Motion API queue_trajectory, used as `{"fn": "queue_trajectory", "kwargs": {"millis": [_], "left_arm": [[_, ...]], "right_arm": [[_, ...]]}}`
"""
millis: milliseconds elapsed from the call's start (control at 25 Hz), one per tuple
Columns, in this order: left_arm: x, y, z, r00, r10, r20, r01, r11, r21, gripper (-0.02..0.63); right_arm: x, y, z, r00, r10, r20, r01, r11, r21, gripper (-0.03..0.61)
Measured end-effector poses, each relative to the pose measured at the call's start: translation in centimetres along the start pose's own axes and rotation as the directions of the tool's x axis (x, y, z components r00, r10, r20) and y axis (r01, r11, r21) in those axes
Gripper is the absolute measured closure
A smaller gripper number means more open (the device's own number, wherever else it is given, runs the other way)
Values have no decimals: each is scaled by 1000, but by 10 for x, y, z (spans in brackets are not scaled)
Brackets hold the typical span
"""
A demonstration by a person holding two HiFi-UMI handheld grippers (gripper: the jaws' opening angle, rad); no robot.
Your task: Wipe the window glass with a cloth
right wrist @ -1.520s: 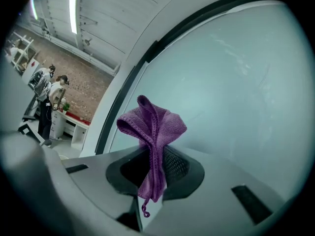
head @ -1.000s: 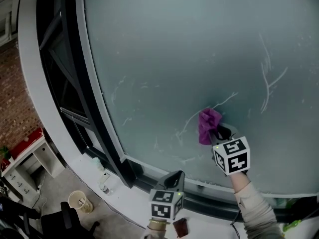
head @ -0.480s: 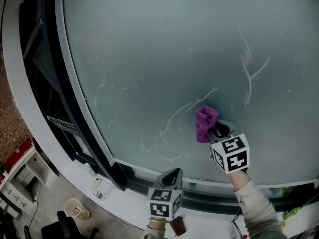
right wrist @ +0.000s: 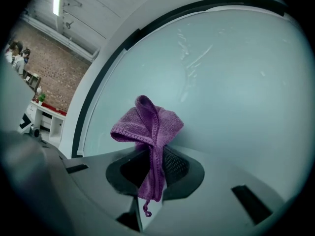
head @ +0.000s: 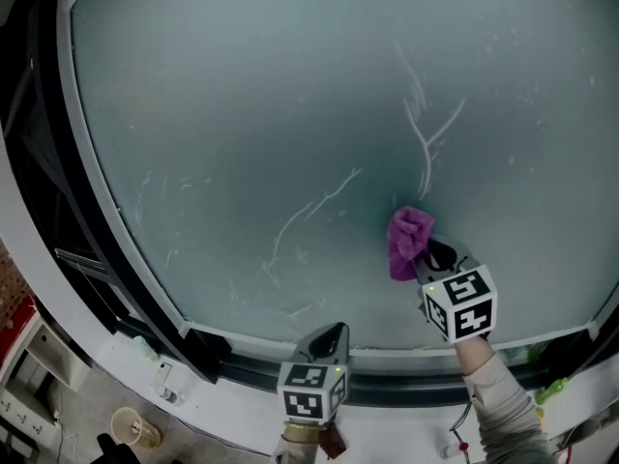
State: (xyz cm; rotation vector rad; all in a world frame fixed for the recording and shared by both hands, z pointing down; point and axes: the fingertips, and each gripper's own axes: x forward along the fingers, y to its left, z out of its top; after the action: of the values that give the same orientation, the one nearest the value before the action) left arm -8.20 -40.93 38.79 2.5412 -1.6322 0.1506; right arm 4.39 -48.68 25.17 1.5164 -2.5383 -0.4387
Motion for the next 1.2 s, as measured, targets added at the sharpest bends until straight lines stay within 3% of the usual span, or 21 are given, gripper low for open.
{"fn": "queue_trajectory", "kwargs": {"millis": [280,680,1000,1200], "left_arm": [[22,-37,6,995,-98,6,98,995,9,609],[43,-85,5,978,-208,-14,209,977,35,609],[53,-111,6,965,-263,-18,264,964,44,609],[54,-116,5,961,-276,-22,277,960,45,609]], "right_arm": [[-43,-58,-19,990,-138,-39,138,990,12,525],[-97,-129,-44,947,-307,-95,311,950,37,525],[-131,-169,-59,906,-401,-139,407,913,24,524],[-139,-178,-65,894,-420,-156,428,903,22,525]]}}
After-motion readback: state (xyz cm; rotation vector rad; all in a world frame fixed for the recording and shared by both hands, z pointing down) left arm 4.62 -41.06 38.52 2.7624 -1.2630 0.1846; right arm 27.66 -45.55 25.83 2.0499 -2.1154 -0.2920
